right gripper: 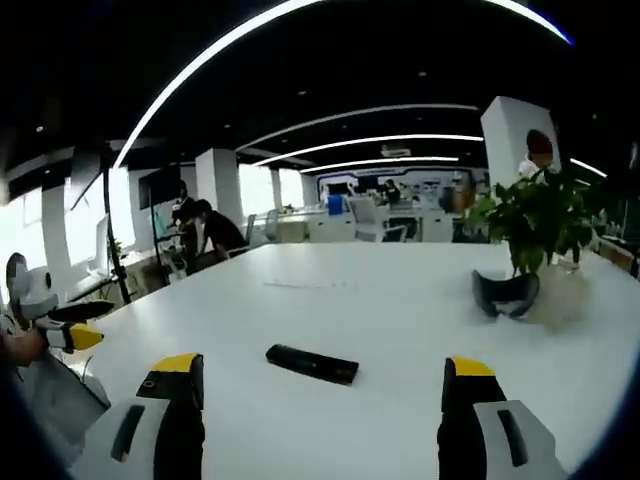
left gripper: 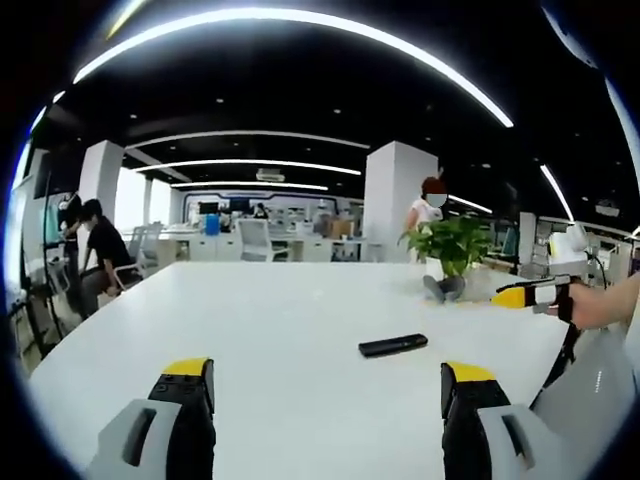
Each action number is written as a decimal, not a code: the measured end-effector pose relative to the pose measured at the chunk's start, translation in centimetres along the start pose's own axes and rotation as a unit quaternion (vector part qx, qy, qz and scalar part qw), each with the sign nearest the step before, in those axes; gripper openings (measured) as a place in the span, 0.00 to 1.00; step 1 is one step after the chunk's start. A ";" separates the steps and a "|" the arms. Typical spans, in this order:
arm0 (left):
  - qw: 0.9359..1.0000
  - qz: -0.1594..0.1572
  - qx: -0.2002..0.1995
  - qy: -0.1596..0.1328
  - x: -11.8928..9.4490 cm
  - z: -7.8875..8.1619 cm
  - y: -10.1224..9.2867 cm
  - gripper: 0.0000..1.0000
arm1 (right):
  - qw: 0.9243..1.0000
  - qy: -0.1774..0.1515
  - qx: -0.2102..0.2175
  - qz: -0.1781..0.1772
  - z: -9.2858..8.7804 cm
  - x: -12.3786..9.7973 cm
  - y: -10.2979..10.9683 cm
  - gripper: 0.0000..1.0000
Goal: Press the specified remote control buttons in sequence, fully releasing each button before pressing the next.
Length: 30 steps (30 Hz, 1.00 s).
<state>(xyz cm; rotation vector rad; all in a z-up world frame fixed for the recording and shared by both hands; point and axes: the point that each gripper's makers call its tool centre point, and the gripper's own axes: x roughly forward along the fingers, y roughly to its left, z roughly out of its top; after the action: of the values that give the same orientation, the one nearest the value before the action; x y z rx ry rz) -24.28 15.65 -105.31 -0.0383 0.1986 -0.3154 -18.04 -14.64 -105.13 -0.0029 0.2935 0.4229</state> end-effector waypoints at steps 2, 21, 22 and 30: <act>1.000 0.001 -0.001 -0.002 0.0 0.1 0.0 0.98 | 0.999 0.009 -0.043 -0.013 0.0 -1.3 -0.4 0.99; 1.000 0.005 -0.003 0.025 0.2 -1.1 0.5 0.98 | 0.997 0.012 -0.044 -0.067 -2.2 -4.4 -1.5 0.99; 1.000 0.009 -0.005 0.028 0.2 -1.2 0.8 0.98 | 0.997 0.023 -0.047 -0.065 -2.5 -4.2 -1.3 0.99; 0.999 0.032 -0.010 0.012 -0.2 -0.7 1.9 0.98 | 0.997 0.052 -0.057 -0.011 -3.7 -3.4 1.3 0.99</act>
<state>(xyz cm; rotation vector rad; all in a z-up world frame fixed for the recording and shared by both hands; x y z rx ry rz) -24.02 17.54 -106.13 -0.0483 0.2256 -0.2493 -22.53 -15.10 -107.63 -0.1401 0.3717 0.4177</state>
